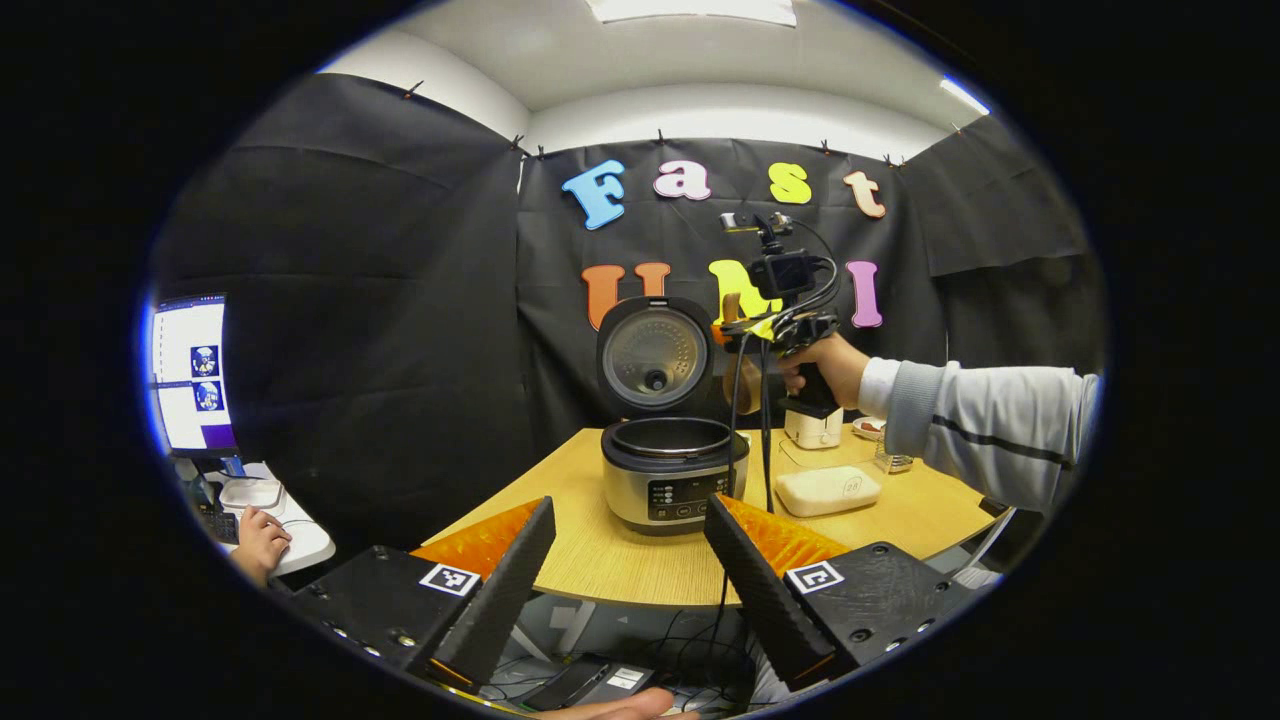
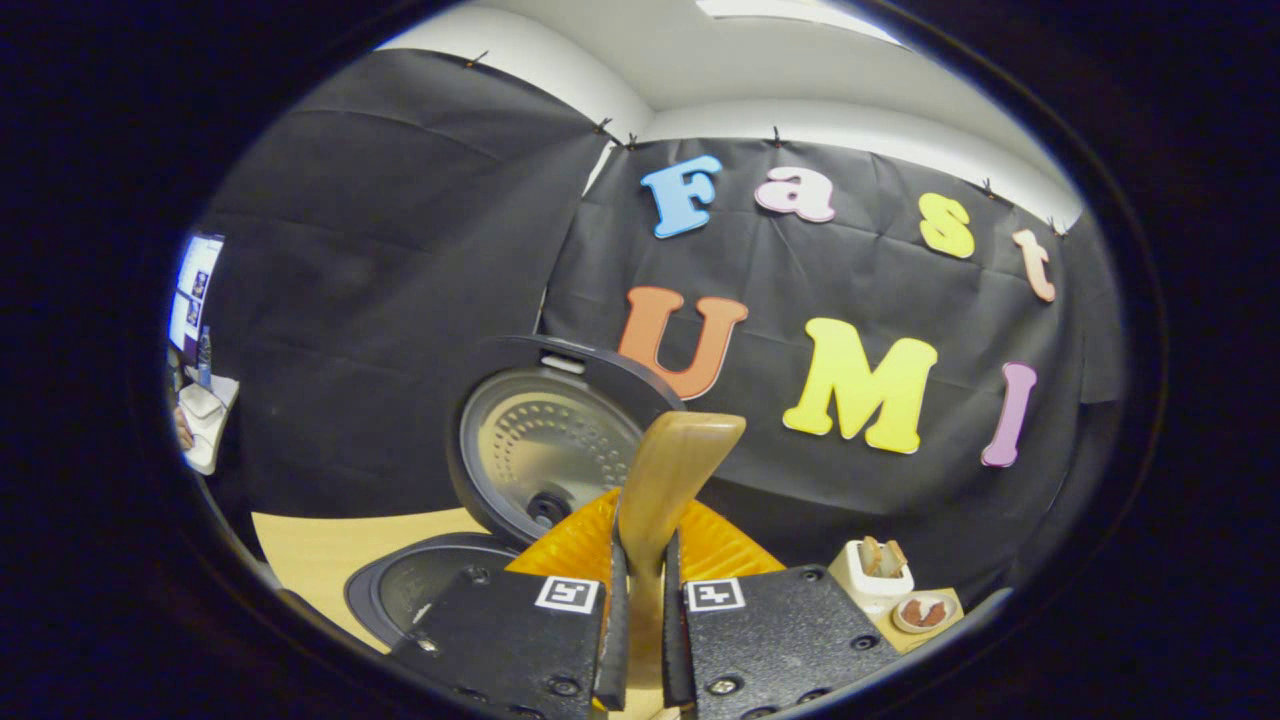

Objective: Close the left gripper, press the button to open the rice cooker; take a wooden spoon from the chopstick holder with the right hand, scoop a spoonful of rice and pour it into the rice cooker, then put the wooden spoon back into the chopstick holder.

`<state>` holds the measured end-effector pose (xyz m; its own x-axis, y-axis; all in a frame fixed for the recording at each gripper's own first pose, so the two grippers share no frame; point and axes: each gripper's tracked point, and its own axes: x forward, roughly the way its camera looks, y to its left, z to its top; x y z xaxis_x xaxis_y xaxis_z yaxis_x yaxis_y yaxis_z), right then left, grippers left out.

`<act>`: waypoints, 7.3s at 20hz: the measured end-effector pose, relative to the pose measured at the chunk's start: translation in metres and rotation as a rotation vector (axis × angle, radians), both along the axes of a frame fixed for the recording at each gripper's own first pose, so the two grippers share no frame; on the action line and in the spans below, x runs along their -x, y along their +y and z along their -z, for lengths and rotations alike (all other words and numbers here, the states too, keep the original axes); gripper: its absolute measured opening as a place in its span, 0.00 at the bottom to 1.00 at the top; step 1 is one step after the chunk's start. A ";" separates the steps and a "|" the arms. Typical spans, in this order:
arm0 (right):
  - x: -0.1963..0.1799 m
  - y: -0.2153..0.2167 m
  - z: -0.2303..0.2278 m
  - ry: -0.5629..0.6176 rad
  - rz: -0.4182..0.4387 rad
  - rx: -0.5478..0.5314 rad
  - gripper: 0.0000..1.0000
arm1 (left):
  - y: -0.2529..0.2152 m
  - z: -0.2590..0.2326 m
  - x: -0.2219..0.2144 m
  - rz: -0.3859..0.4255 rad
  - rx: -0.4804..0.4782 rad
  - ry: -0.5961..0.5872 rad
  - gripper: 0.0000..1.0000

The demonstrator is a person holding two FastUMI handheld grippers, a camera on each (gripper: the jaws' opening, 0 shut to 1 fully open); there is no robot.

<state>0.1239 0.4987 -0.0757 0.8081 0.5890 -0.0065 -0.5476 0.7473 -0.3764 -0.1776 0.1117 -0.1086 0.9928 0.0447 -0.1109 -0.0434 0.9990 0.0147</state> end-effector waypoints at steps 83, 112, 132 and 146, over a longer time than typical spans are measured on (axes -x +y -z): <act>0.117 -0.437 -0.007 0.131 0.363 -0.346 1.00 | -0.032 -0.187 -0.283 0.002 0.060 -0.107 0.95; 0.093 -0.460 0.026 0.162 0.386 -0.413 1.00 | -0.010 -0.124 -0.472 -0.158 0.089 0.035 1.00; 0.206 -0.461 -0.031 0.024 0.335 -0.447 1.00 | -0.038 0.029 -0.360 -0.107 0.075 0.272 0.97; 0.235 -0.418 -0.026 0.034 0.248 -0.350 1.00 | -0.047 0.058 -0.319 -0.052 0.080 0.422 0.98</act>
<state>-0.1107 0.0804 -0.0495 0.9281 0.3486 0.1303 -0.3434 0.9372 -0.0612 0.1414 0.0643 -0.1661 0.8563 0.0684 -0.5119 -0.1008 0.9943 -0.0357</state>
